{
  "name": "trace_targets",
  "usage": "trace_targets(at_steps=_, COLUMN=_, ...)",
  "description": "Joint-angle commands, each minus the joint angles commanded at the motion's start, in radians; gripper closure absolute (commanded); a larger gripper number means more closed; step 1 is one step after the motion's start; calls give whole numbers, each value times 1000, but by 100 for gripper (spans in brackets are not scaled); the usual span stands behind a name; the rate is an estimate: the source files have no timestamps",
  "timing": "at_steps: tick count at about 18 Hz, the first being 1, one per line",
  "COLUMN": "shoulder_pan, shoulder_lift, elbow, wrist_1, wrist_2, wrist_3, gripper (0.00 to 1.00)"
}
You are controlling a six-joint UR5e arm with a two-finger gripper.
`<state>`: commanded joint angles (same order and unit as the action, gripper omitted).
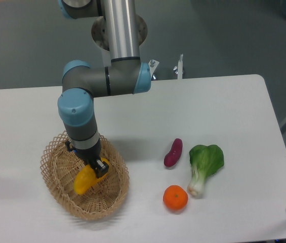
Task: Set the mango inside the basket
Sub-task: 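Lower the mango into the basket and open the gripper, then raise the open gripper up and away from the basket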
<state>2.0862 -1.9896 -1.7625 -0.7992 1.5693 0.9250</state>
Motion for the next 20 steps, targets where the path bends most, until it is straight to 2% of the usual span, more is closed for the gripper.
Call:
trace_targets(at_steps=4, shoulder_pan=5, shoulder_lift=15, elbow=0, wrist_1=-2, wrist_2=14, wrist_3=-3, gripper=0)
trace_targets(at_steps=7, shoulder_pan=9, shoulder_lift=47, elbow=17, wrist_1=-5, wrist_2=40, wrist_3=-3, gripper=0)
trace_targets(at_steps=14, shoulder_pan=124, shoulder_lift=130, elbow=34, wrist_1=-14, wrist_2=29, wrist_3=1, gripper=0)
trace_targets(at_steps=16, shoulder_pan=156, shoulder_lift=135, elbow=46, wrist_1=-18, wrist_2=28, wrist_3=9, gripper=0)
trace_targets(at_steps=20, shoulder_pan=198, shoulder_lift=140, elbow=49, wrist_1=-28, wrist_2=29, wrist_3=130, gripper=0)
